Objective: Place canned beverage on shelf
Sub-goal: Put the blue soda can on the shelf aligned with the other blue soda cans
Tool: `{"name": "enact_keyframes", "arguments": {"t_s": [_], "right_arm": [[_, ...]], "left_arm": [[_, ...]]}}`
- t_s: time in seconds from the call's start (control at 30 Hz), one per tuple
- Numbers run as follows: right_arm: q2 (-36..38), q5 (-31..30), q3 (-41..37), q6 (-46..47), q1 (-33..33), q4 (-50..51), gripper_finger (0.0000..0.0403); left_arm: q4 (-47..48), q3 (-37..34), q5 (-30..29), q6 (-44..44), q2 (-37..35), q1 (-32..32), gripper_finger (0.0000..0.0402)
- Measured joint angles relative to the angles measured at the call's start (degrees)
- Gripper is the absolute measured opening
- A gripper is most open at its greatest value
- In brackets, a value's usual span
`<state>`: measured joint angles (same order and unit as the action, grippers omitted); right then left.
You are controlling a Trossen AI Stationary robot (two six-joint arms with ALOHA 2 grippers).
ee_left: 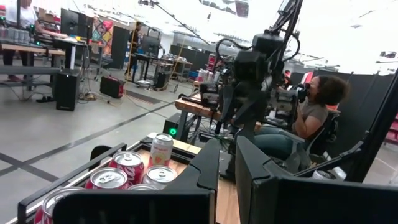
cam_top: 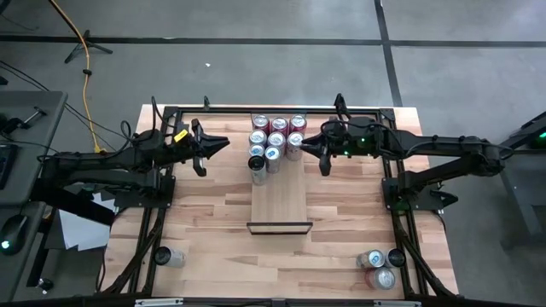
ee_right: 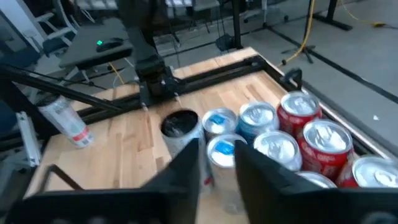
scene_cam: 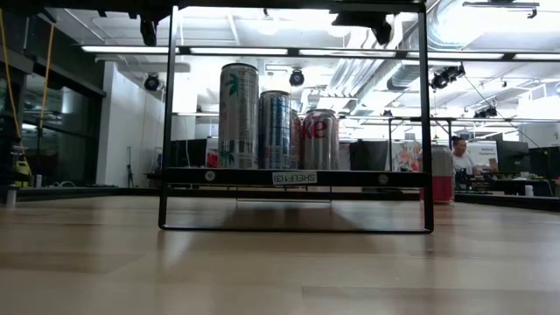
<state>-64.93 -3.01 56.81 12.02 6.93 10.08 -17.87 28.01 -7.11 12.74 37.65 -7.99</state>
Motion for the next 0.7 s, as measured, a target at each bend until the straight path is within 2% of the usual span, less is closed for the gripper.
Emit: {"name": "enact_keyframes", "arguments": {"t_s": [0.07,0.23,0.33,0.47,0.7], "right_arm": [[0.0,0.0,2.2,0.3,-0.8,1.6,0.0124],[0.1,0.0,8.9,1.0,-2.8,12.8,0.0242],[0.1,0.0,11.8,1.0,-3.9,18.5,0.0291],[0.1,0.0,13.0,1.0,-4.6,19.5,0.0318],[0.0,0.1,12.9,2.6,-4.8,19.5,0.0321]], "left_arm": [[0.0,0.0,0.0,-0.4,0.0,0.0,0.0001],[0.0,0.0,0.0,-0.4,0.0,0.0,0.0001],[0.0,0.0,0.0,-0.5,0.0,0.0,0.0001],[0.0,0.0,0.0,-0.4,0.0,0.0,0.0001],[0.0,0.0,-0.1,-0.5,0.0,0.0,0.0001]]}}
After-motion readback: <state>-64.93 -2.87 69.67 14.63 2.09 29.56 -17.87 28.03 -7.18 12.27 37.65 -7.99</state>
